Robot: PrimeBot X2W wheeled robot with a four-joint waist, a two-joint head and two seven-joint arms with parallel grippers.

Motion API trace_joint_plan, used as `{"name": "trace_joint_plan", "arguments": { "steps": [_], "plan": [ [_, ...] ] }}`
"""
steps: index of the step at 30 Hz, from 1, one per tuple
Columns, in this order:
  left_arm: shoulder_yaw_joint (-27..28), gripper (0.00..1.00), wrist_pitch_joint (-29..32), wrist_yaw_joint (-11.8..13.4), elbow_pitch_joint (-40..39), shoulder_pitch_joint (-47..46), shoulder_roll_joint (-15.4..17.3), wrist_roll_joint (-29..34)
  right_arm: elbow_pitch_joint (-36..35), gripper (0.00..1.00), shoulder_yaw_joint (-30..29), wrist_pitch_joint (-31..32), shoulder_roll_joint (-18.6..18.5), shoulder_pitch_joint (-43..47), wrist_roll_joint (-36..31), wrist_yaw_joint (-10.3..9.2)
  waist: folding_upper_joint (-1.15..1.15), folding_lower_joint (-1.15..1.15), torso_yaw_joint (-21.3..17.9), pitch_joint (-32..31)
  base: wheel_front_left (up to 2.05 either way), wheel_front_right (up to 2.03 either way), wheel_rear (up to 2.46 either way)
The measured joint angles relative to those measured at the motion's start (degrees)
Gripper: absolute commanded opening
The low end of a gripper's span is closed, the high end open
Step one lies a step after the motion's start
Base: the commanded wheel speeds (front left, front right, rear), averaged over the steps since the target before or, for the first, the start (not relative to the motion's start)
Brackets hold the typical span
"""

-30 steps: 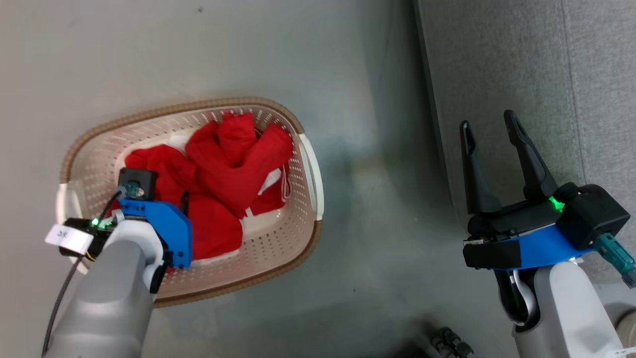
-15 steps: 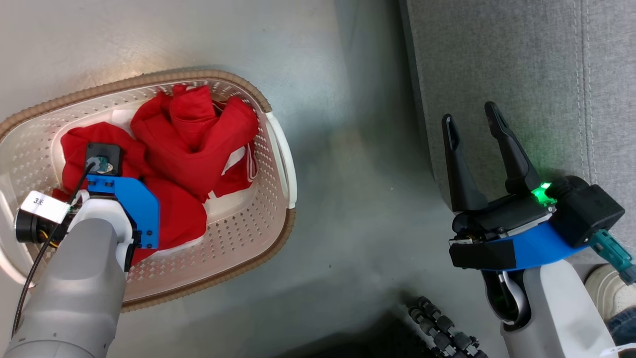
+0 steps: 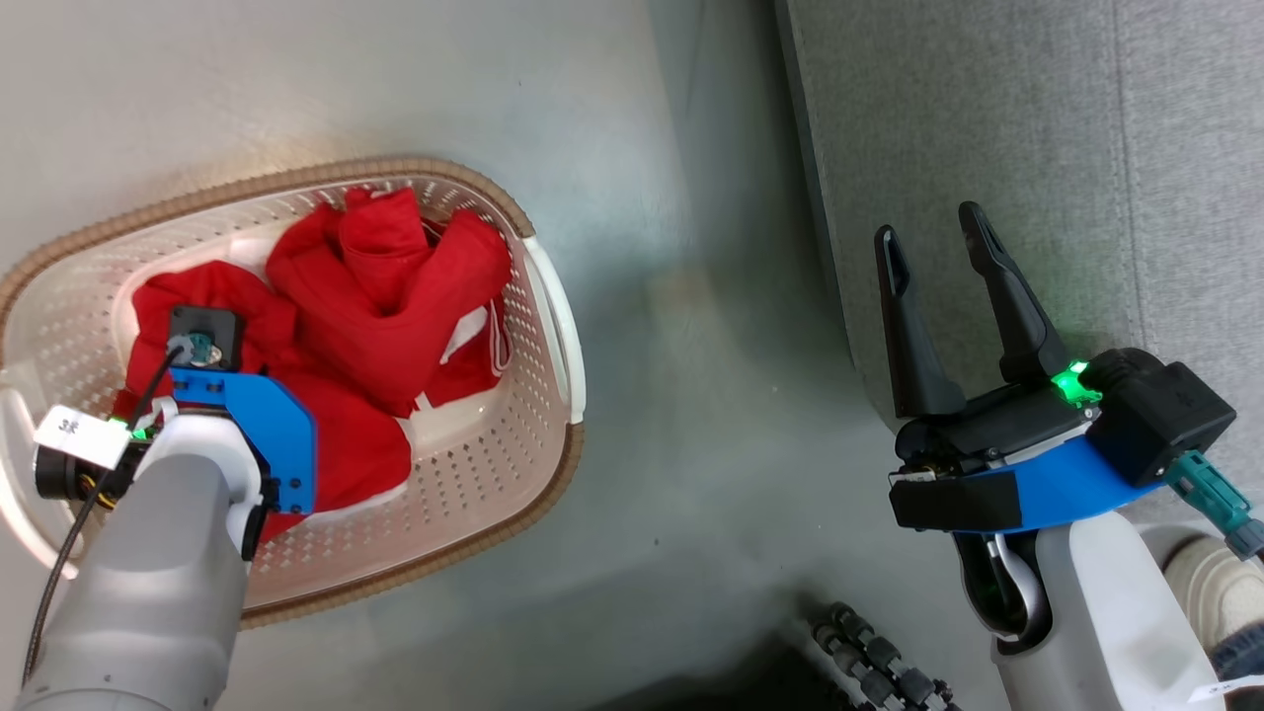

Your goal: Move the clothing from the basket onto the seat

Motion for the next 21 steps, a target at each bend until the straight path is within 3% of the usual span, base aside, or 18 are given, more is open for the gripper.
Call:
{"name": "trace_joint_plan", "arguments": {
  "steps": [7,15,21],
  "plan": [
    [-0.2,0.00,-2.2,-1.9,0.5,2.6,-2.3,-1.6,1.6,1.00,-0.1,0.0,0.0,-0.2,-1.1,0.00,0.00,0.00,1.0,-5.2,0.00,0.00,0.00],
    [-1.1,0.00,-6.6,-3.6,0.6,7.6,-6.5,-4.3,5.4,1.00,-0.7,0.0,0.1,2.3,-5.1,0.00,0.00,-0.01,3.8,-16.5,0.00,0.00,0.00],
    [-7.0,0.00,-9.7,-3.8,-4.9,11.4,-9.3,-7.3,8.1,1.00,-2.0,0.0,0.1,6.3,-7.6,0.00,0.00,-0.02,6.8,-26.7,0.00,0.00,0.00]
  ]
}}
